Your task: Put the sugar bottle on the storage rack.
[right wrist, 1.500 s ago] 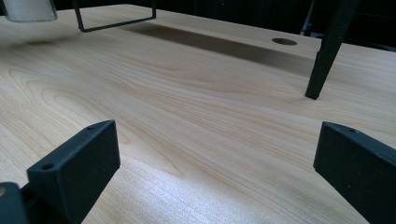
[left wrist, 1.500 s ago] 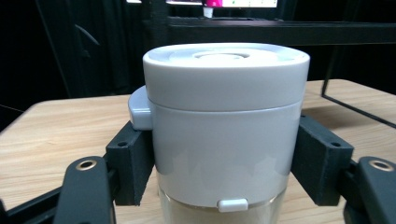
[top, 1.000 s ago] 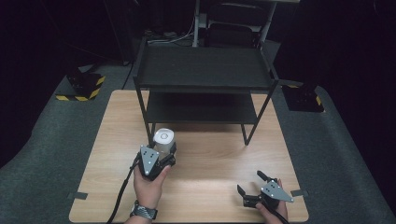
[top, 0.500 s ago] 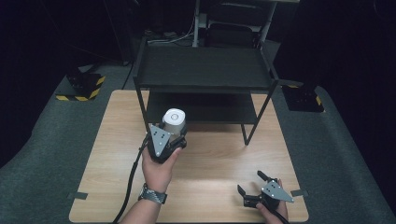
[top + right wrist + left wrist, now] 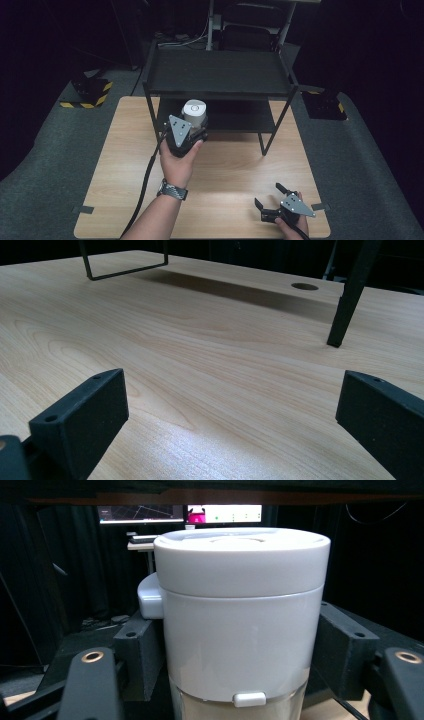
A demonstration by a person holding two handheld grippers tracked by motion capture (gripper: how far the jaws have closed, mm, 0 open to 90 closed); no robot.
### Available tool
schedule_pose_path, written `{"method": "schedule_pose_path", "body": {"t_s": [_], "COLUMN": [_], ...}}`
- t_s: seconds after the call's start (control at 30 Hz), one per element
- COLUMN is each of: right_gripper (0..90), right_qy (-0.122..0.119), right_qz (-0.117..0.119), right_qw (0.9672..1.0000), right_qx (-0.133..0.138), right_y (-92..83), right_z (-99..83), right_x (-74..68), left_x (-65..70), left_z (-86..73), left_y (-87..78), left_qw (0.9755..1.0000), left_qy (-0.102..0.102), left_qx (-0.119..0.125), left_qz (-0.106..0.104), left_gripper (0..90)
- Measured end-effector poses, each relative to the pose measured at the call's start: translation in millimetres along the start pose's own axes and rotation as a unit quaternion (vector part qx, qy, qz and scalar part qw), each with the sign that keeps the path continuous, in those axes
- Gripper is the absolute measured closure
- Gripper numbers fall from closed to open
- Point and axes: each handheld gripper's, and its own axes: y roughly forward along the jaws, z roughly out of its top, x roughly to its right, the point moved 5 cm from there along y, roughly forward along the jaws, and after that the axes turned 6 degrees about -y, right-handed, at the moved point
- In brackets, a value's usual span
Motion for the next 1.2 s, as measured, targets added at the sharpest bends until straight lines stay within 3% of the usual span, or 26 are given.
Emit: {"method": "schedule_pose_path", "body": {"t_s": [0.37, 0.7, 1.2], "right_gripper": [0.0, 0.0, 0.0], "right_qy": [0.002, 0.003, 0.001], "right_qz": [0.002, 0.003, 0.005], "right_qw": [1.0000, 1.0000, 1.0000], "right_qx": [0.003, 0.007, 0.007], "right_y": [-0.8, -1.5, -1.4], "right_z": [-1.1, -2.0, -1.9], "right_x": [0.9, 0.9, 0.7], "left_x": [-0.2, 0.5, 4.1], "left_z": [-0.6, -6.7, -12.5], "left_y": [32.4, 58.8, 66.7], "left_qw": [0.9997, 0.9993, 0.9988], "left_qy": [0.010, 0.002, 0.000], "left_qx": [-0.005, 0.003, 0.012], "left_qz": [0.023, 0.039, 0.048], "left_gripper": [30.7, 30.7, 30.5]}}
